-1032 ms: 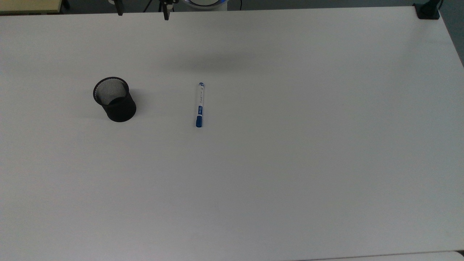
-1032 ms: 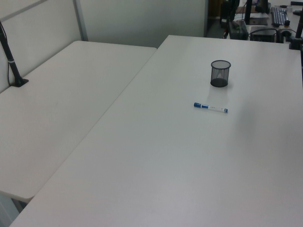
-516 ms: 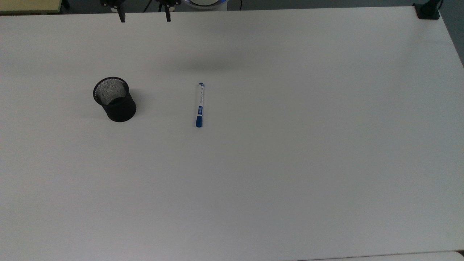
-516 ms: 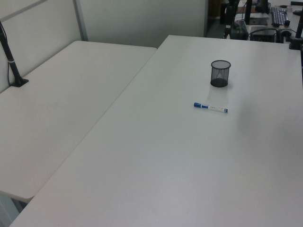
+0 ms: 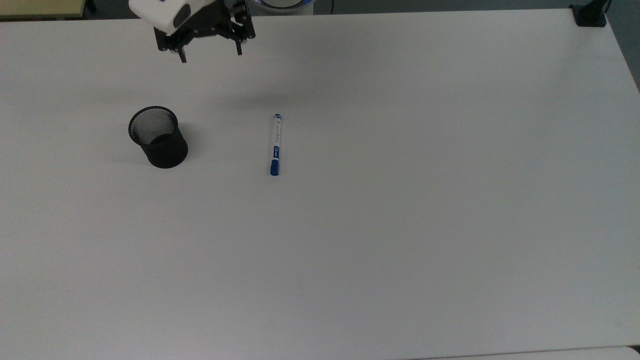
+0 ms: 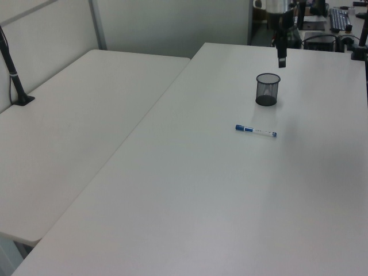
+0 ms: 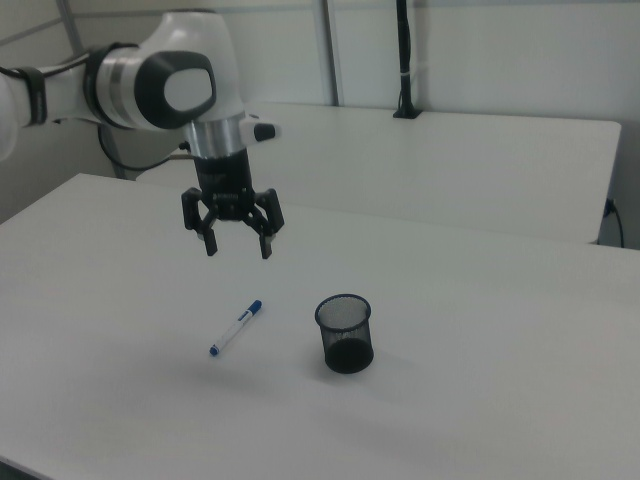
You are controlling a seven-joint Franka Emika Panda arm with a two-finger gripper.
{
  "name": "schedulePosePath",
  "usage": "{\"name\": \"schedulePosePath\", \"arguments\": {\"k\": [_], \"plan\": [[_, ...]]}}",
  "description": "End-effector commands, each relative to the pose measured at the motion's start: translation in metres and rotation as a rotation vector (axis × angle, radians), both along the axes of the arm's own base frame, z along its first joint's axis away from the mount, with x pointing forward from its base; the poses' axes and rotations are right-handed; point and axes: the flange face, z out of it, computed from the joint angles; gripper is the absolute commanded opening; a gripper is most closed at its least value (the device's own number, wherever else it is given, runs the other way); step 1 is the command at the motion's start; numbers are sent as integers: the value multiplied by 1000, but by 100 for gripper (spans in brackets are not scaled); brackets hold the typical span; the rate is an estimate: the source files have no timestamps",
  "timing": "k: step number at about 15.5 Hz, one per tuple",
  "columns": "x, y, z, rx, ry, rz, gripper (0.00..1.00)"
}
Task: Insert the marker
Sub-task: 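Move the open gripper down over the blue-capped white marker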
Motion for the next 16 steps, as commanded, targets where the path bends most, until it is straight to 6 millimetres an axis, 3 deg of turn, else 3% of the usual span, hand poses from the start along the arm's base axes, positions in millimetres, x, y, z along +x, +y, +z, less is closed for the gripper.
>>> {"name": "schedulePosePath", "arguments": {"k": [1,11,16], "plan": [[13,14,-33,-42,-56,-129,100],[51,69,-146,-41,-150,-256,99],[58,90,-176,-46,-160,-275,96]]}}
